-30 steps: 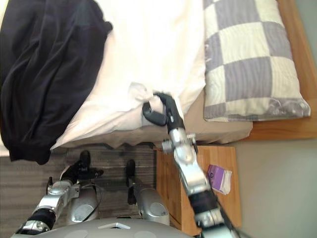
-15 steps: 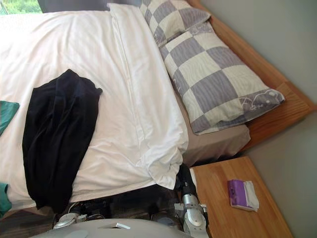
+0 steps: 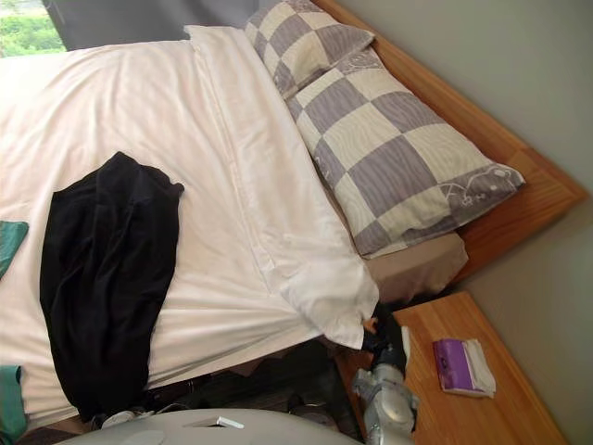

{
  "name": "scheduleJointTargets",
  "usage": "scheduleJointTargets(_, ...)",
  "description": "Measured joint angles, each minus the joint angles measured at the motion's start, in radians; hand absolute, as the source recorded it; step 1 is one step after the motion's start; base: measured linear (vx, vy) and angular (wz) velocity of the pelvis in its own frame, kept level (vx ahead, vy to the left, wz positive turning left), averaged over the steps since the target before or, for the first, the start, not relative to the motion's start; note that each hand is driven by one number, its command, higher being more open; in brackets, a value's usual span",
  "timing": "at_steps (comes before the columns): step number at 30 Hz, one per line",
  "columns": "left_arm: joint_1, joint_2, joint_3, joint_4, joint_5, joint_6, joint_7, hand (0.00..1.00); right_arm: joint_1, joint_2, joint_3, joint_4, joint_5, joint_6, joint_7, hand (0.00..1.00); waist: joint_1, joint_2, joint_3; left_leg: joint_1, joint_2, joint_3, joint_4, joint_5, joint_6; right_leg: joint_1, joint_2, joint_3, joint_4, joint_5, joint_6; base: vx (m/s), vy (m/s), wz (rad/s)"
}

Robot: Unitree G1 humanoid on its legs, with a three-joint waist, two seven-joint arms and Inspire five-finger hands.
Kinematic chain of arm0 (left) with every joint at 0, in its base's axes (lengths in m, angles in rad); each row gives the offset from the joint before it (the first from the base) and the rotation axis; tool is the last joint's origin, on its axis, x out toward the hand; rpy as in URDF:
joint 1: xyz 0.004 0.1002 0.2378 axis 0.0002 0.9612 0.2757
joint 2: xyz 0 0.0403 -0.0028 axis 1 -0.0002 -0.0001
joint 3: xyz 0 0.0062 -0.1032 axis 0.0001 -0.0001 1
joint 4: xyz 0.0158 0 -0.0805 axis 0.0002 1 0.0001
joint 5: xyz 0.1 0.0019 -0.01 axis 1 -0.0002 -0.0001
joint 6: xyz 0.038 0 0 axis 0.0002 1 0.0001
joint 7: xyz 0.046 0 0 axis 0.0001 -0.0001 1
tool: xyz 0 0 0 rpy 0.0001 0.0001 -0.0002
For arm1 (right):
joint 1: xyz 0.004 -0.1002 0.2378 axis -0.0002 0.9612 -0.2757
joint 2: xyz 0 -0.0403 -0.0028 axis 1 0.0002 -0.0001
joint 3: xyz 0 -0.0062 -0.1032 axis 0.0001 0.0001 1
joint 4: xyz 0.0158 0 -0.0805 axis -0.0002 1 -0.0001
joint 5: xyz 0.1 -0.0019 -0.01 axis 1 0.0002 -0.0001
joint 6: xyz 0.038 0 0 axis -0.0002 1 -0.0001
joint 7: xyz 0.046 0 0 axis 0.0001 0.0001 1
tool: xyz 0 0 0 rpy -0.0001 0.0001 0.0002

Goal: Tidy up the quilt and then pick up the clothes from the bed and put them into the laundry hamper

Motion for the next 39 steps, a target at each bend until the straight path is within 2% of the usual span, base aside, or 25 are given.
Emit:
scheduleJointTargets(2, 0.013, -0.001, 0.004, -0.011, -0.025, 0.004, 0.001, 1.00, 0.000, -0.035, -0.022, -0.144, 0.024, 0.030, 0.039, 1.00, -0.006, 0.001, -0.004, 0.000, -0.008, 0.007, 0.000, -0.004, 0.002, -0.013, -0.005, 0.010, 0.006, -0.011, -0.009, -0.02, 0.013, -0.12)
scheduleJointTargets(4, 0.029, -0.001, 0.012, -0.010, -0.049, 0.013, 0.010, 1.00, -0.069, -0.060, -0.190, -0.306, 0.115, 0.042, 0.034, 1.00, -0.015, -0.011, -0.014, 0.000, -0.018, 0.008, 0.000, -0.002, 0.006, -0.018, -0.014, 0.013, 0.008, -0.013, -0.005, 0.03, 0.014, -0.04)
scheduleJointTargets(6, 0.060, 0.005, 0.012, 0.001, -0.066, 0.009, 0.022, 1.00, -0.135, -0.112, -0.311, -0.369, 0.182, 0.042, 0.022, 1.00, -0.036, -0.012, -0.038, 0.002, -0.025, 0.013, 0.001, -0.005, 0.007, -0.019, -0.015, 0.024, 0.007, -0.007, 0.002, 0.08, 0.019, -0.15)
scheduleJointTargets(8, 0.074, 0.019, 0.012, 0.028, -0.071, -0.004, 0.042, 1.00, -0.173, -0.165, -0.401, -0.457, 0.233, 0.042, 0.005, 1.00, -0.056, -0.024, -0.052, 0.000, -0.023, 0.013, 0.003, -0.006, 0.007, -0.018, -0.013, 0.025, 0.007, -0.005, 0.004, 0.12, -0.012, -0.14)
scheduleJointTargets(11, 0.086, 0.027, 0.009, 0.054, -0.083, -0.008, 0.057, 1.00, -0.186, -0.192, -0.441, -0.566, 0.265, 0.043, 0.013, 1.00, -0.089, -0.025, -0.065, 0.002, -0.021, 0.012, 0.003, -0.006, 0.007, -0.019, -0.012, 0.021, 0.007, 0.002, 0.014, 0.06, -0.029, -0.07)
scheduleJointTargets(14, 0.086, 0.028, -0.013, 0.066, -0.086, -0.023, 0.074, 1.00, -0.189, -0.195, -0.412, -0.631, 0.263, 0.049, 0.034, 1.00, -0.091, -0.016, -0.073, -0.003, -0.017, 0.000, 0.001, -0.010, 0.011, -0.024, -0.013, 0.016, 0.008, 0.006, 0.017, -0.04, -0.033, 0.01)
scheduleJointTargets(15, 0.086, 0.028, -0.019, 0.069, -0.096, -0.029, 0.076, 1.00, -0.192, -0.195, -0.400, -0.633, 0.264, 0.051, 0.039, 0.00, -0.090, -0.014, -0.075, -0.005, -0.018, -0.004, 0.000, -0.011, 0.012, -0.025, -0.014, 0.015, 0.008, 0.006, 0.018, -0.08, -0.036, 0.10)
scheduleJointTargets(18, 0.087, 0.028, -0.043, 0.078, -0.108, -0.031, 0.088, 1.00, -0.209, -0.197, -0.352, -0.636, 0.314, 0.068, 0.081, 0.00, -0.085, -0.001, -0.095, -0.021, -0.023, -0.026, 0.000, -0.010, 0.014, -0.041, -0.019, 0.006, 0.011, 0.008, 0.019, -0.10, -0.029, 0.14)
scheduleJointTargets(20, 0.090, 0.025, -0.057, 0.089, -0.106, -0.028, 0.088, 1.00, -0.210, -0.205, -0.310, -0.656, 0.413, 0.092, 0.146, 0.00, -0.084, 0.013, -0.102, -0.033, -0.027, -0.045, 0.000, -0.006, 0.013, -0.044, -0.023, -0.008, 0.012, 0.007, 0.018, -0.10, -0.036, 0.20)
scheduleJointTargets(23, 0.106, 0.026, -0.084, 0.090, -0.104, -0.027, 0.087, 1.00, -0.220, -0.236, -0.243, -0.663, 0.540, 0.120, 0.233, 0.00, -0.084, 0.021, -0.105, -0.035, -0.030, -0.058, 0.000, 0.005, 0.013, -0.042, -0.026, -0.020, 0.014, 0.004, 0.013, -0.07, -0.034, 0.14)
scheduleJointTargets(25, 0.106, 0.029, -0.109, 0.098, -0.104, -0.027, 0.086, 1.00, -0.264, -0.270, -0.135, -0.663, 0.634, 0.147, 0.291, 0.00, -0.085, 0.029, -0.109, -0.036, -0.033, -0.075, 0.000, 0.019, 0.022, -0.041, -0.028, -0.038, 0.025, -0.004, 0.002, -0.07, -0.036, 0.19)
scheduleJointTargets(28, 0.100, 0.040, -0.131, 0.098, -0.104, -0.034, 0.071, 1.00, -0.330, -0.285, 0.015, -0.662, 0.703, 0.169, 0.307, 0.00, -0.073, 0.027, -0.108, -0.051, -0.034, -0.103, 0.000, 0.034, 0.026, -0.042, -0.030, -0.063, 0.025, -0.005, 0.002, -0.06, -0.017, 0.31)
scheduleJointTargets(29, 0.096, 0.046, -0.138, 0.099, -0.104, -0.042, 0.064, 1.00, -0.362, -0.284, 0.098, -0.653, 0.738, 0.171, 0.310, 0.00, -0.055, 0.025, -0.107, -0.054, -0.039, -0.116, 0.000, 0.041, 0.028, -0.039, -0.032, -0.076, 0.026, -0.004, 0.002, -0.04, -0.006, 0.24)
scheduleJointTargets(32, 0.085, 0.057, -0.156, 0.099, -0.104, -0.055, 0.049, 1.00, -0.406, -0.278, 0.212, -0.602, 0.768, 0.171, 0.306, 0.00, -0.026, 0.016, -0.103, -0.059, -0.044, -0.148, -0.001, 0.050, 0.032, -0.025, -0.038, -0.106, 0.025, -0.004, 0.002, -0.03, 0.002, 0.39)
scheduleJointTargets(34, 0.082, 0.068, -0.167, 0.097, -0.104, -0.071, 0.039, 1.00, -0.452, -0.249, 0.301, -0.526, 0.775, 0.167, 0.271, 0.00, -0.018, 0.010, -0.100, -0.085, -0.047, -0.181, -0.001, 0.063, 0.036, -0.029, -0.042, -0.136, 0.024, -0.005, 0.001, -0.03, 0.001, 0.48)
scheduleJointTargets(35, 0.067, 0.074, -0.176, 0.098, -0.104, -0.070, 0.034, 1.00, -0.469, -0.230, 0.338, -0.477, 0.776, 0.146, 0.246, 0.00, -0.007, 0.001, -0.092, -0.097, -0.047, -0.198, -0.001, 0.070, 0.039, -0.031, -0.046, -0.150, 0.025, -0.004, 0.001, -0.03, 0.009, 0.40)
scheduleJointTargets(36, 0.059, 0.077, -0.181, 0.097, -0.103, -0.069, 0.031, 1.00, -0.476, -0.223, 0.356, -0.451, 0.776, 0.135, 0.229, 0.00, 0.003, 0.004, -0.088, -0.111, -0.048, -0.203, -0.001, 0.074, 0.040, -0.044, -0.048, -0.155, 0.027, -0.005, 0.001, -0.06, 0.018, 0.36)
scheduleJointTargets(38, 0.025, 0.086, -0.202, 0.083, -0.099, -0.068, 0.025, 1.00, -0.521, -0.191, 0.407, -0.359, 0.777, 0.077, 0.171, 0.00, 0.028, 0.004, -0.053, -0.169, -0.051, -0.218, 0.000, 0.092, 0.041, -0.103, -0.049, -0.170, 0.054, -0.005, -0.001, -0.09, 0.021, 0.26)
scheduleJointTargets(39, 0.000, 0.092, -0.209, 0.063, -0.099, -0.065, 0.025, 1.00, -0.555, -0.175, 0.427, -0.307, 0.777, 0.032, 0.148, 0.00, 0.032, 0.012, -0.009, -0.209, -0.052, -0.227, 0.000, 0.106, 0.042, -0.147, -0.050, -0.175, 0.078, -0.009, -0.007, -0.08, 0.020, 0.22)
